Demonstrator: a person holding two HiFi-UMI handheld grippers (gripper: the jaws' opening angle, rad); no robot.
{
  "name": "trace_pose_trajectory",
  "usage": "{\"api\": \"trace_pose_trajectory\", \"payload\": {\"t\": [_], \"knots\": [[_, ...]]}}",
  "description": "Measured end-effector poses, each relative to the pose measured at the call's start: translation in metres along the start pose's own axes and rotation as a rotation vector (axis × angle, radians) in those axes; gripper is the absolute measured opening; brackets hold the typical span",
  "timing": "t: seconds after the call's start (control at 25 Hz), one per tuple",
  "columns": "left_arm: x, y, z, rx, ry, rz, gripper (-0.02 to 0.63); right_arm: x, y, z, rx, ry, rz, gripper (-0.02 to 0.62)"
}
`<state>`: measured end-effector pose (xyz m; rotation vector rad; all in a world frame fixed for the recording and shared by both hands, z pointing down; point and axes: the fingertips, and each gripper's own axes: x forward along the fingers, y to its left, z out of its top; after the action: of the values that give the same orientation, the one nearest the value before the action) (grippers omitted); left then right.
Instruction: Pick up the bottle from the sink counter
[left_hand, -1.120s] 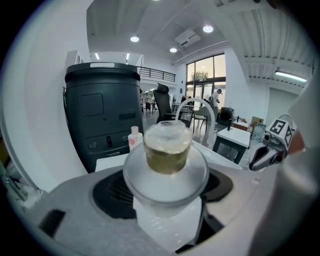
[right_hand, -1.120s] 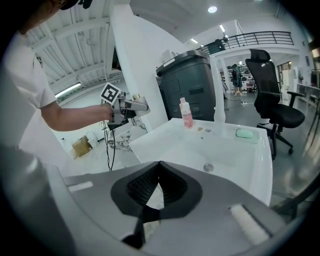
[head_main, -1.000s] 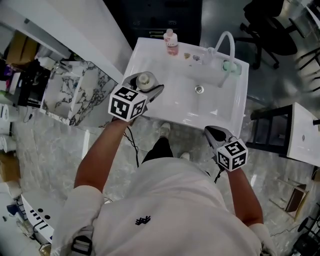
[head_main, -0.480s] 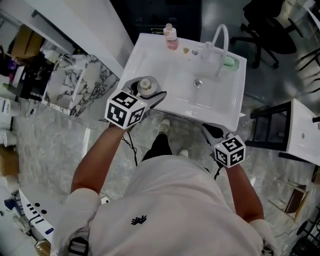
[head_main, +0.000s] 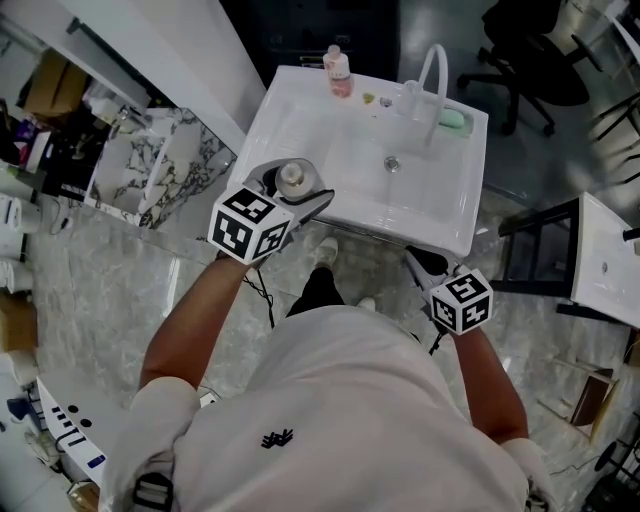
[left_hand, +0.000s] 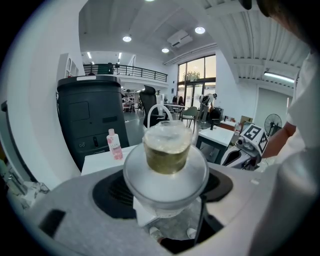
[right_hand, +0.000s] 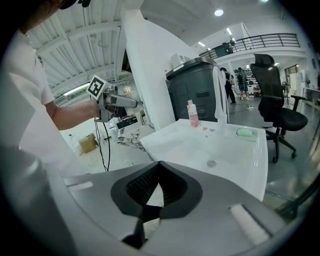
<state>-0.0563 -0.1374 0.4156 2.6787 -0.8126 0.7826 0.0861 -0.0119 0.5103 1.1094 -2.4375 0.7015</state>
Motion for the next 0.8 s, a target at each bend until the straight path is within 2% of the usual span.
{"api": "trace_pose_trajectory", "payload": {"t": [0.8], "knots": [[0.002,-0.027,0.002,0.015,0.004,-0.022,0.339,-0.014,0.006,-0.005,-0.016,-0.018,0.018,0.011]]}}
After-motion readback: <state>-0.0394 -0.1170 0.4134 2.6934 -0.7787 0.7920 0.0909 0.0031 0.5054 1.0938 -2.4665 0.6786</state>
